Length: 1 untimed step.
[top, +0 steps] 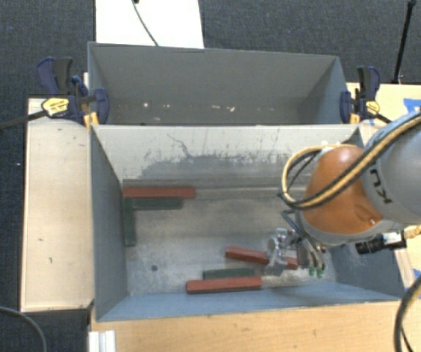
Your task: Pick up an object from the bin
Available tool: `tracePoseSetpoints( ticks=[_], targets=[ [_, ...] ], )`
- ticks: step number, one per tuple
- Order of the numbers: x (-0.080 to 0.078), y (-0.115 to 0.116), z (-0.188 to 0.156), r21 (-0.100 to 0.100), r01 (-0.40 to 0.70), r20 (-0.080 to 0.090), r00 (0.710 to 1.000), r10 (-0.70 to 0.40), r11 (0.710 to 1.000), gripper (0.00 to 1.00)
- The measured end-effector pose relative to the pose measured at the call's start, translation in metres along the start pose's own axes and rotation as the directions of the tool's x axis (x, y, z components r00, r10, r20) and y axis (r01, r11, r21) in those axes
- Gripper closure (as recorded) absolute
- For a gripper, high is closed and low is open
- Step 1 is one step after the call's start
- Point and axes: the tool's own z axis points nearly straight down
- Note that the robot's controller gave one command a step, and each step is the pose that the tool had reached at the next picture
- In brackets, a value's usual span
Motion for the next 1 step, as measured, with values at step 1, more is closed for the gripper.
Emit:
tracePoseSetpoints(
  ticks=[1],
  targets=[
    [-0.0047, -0.0006, -0.149, -0.002, -0.03, 0.012, 0.999, 0.03, 1.0, 1.0]
  ],
)
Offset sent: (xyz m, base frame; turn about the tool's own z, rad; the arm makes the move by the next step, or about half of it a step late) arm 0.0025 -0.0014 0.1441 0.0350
